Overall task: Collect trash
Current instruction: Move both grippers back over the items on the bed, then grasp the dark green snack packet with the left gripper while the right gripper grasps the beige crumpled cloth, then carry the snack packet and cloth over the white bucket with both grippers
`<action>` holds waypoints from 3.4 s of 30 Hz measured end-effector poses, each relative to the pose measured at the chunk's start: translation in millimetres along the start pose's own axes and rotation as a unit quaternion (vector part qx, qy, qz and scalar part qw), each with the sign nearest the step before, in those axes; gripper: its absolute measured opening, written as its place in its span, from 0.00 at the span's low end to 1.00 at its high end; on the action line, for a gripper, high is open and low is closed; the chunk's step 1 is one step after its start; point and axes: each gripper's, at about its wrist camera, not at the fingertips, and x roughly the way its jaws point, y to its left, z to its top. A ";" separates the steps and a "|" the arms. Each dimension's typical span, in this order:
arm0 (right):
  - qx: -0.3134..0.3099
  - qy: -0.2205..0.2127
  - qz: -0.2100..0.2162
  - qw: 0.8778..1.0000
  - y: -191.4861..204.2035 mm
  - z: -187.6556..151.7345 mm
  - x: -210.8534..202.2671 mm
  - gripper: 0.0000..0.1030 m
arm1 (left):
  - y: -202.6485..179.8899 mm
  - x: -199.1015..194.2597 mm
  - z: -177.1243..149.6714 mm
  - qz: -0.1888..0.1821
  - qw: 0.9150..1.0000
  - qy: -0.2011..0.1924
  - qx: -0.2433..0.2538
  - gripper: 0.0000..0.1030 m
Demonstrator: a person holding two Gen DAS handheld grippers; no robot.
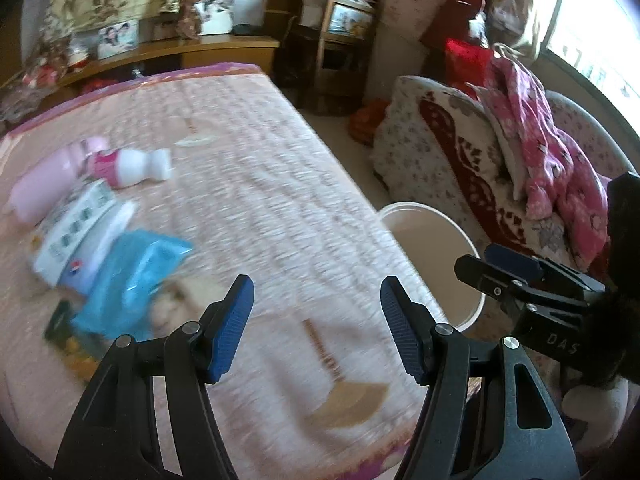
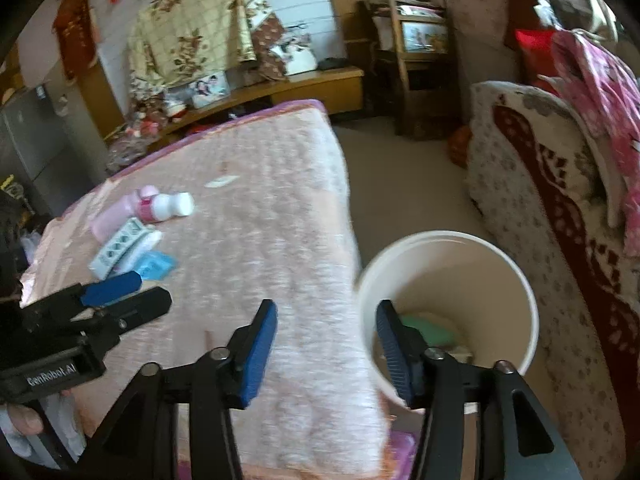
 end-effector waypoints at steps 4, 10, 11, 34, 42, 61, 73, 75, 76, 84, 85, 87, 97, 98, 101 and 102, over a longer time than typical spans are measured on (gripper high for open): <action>-0.023 0.009 0.020 1.000 32.2 0.5 9.8 0.58 | 31.0 -21.4 -10.2 0.015 1.000 0.003 -0.022 0.63; -0.051 0.035 0.055 0.997 75.4 -5.4 33.1 0.58 | 85.8 -48.6 -27.7 0.044 0.997 -0.001 -0.065 0.63; -0.055 0.040 0.058 0.996 80.8 -6.2 37.9 0.58 | 97.3 -51.8 -32.0 0.053 0.996 0.000 -0.073 0.63; -0.076 0.102 0.128 0.984 160.5 -2.5 139.9 0.64 | 185.4 -4.6 -57.0 0.086 0.973 0.017 -0.214 0.63; -0.070 0.085 0.141 0.984 157.6 -4.3 132.2 0.34 | 188.2 -7.4 -63.7 0.075 0.978 0.034 -0.193 0.24; -0.059 0.038 0.142 0.987 120.9 -11.6 53.0 0.34 | 118.9 -49.2 -61.1 0.015 0.993 0.019 -0.111 0.21; -0.027 0.013 0.106 0.994 71.3 -7.6 26.2 0.34 | 65.8 -34.9 -43.2 -0.008 0.998 0.024 -0.065 0.21; -0.025 0.011 0.103 0.994 64.9 -8.1 23.6 0.34 | 56.7 -32.5 -39.8 -0.011 0.998 0.024 -0.056 0.21; -0.024 0.011 0.100 0.995 61.0 -8.0 22.1 0.34 | 53.8 -31.1 -38.1 -0.012 0.998 0.025 -0.052 0.21; -0.011 0.004 0.071 0.997 26.9 -10.8 7.9 0.34 | 21.7 -15.8 -25.4 -0.024 0.999 0.028 -0.026 0.21; -0.008 0.003 0.068 0.998 22.6 -10.9 6.6 0.34 | 17.4 -13.5 -24.3 -0.026 0.999 0.030 -0.023 0.21; -0.002 0.002 0.060 0.998 11.1 -11.8 4.6 0.34 | 7.4 -9.1 -21.7 -0.029 0.999 0.032 -0.015 0.21; 0.036 0.004 0.027 0.999 -44.1 -23.3 -0.6 0.34 | -39.0 22.4 -8.7 -0.049 0.997 0.050 0.020 0.21; 0.039 0.005 0.025 0.999 -49.5 -24.2 -0.7 0.34 | -44.2 26.2 -7.5 -0.052 0.997 0.053 0.022 0.21; 0.053 0.007 0.014 0.998 -67.1 -27.7 0.8 0.34 | -60.5 37.4 -2.7 -0.064 0.996 0.059 0.029 0.21; 0.060 0.008 0.010 0.998 -74.8 -29.4 1.3 0.34 | -65.6 41.1 -0.9 -0.068 0.995 0.061 0.031 0.21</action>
